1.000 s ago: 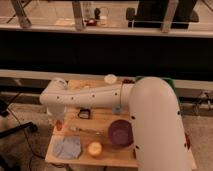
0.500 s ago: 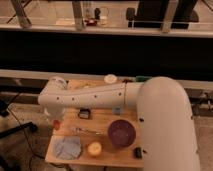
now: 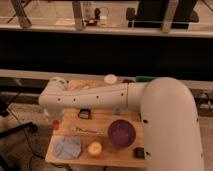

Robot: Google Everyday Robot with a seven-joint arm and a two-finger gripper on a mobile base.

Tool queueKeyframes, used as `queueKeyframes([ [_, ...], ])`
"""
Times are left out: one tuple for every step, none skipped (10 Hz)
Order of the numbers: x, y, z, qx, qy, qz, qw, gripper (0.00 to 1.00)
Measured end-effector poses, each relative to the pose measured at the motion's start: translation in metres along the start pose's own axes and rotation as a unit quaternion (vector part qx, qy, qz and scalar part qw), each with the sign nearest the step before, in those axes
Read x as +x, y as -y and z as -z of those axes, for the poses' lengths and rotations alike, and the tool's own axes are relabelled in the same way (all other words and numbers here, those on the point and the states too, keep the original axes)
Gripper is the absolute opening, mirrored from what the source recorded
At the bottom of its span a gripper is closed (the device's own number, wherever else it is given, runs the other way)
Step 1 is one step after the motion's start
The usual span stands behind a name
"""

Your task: Place pepper in table surface

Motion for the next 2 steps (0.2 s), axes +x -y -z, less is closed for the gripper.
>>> queueKeyframes([
  [-0.001,0.0007,-0.0009,0.002,0.001,0.0,1.0,0.04],
  [-0.0017,0.0004,-0.002,0.003,0.002,0.0,1.0,0.04],
])
